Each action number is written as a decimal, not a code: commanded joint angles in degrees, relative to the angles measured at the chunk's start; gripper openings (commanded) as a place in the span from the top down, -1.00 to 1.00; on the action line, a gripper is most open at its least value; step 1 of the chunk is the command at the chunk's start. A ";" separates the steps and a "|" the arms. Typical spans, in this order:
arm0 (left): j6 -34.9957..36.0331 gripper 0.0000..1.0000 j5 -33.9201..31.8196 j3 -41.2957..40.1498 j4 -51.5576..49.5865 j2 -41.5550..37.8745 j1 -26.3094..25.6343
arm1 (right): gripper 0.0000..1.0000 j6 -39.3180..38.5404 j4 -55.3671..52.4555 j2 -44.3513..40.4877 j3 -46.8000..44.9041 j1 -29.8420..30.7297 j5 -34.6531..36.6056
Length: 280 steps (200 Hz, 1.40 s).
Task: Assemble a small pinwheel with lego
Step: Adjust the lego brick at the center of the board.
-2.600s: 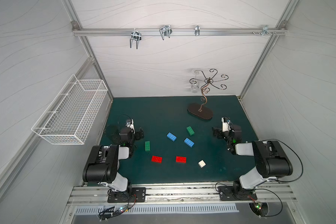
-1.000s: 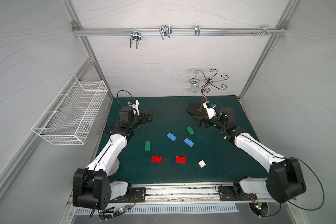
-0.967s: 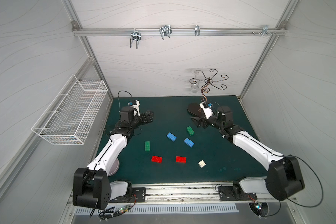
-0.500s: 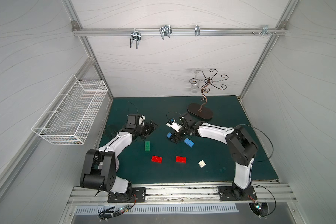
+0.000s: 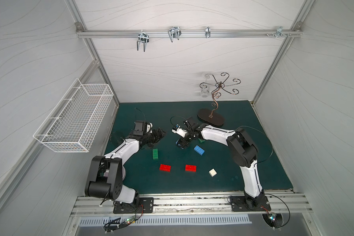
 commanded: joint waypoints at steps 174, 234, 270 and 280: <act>-1.26 -0.79 4.53 -4.62 3.47 -2.89 5.47 | 0.32 -18.81 -5.73 1.38 0.80 3.57 -7.11; -0.64 -0.80 4.07 -4.53 2.63 -2.75 5.49 | 0.12 -14.72 -5.56 2.97 2.12 3.21 -5.46; -1.24 -0.82 4.83 -4.10 2.96 -1.74 5.42 | -0.23 -11.49 -3.05 0.13 0.69 2.33 -4.54; -1.42 -0.82 4.86 -4.09 2.79 -1.89 5.27 | -0.23 -9.75 -3.73 -1.12 0.94 1.71 -4.89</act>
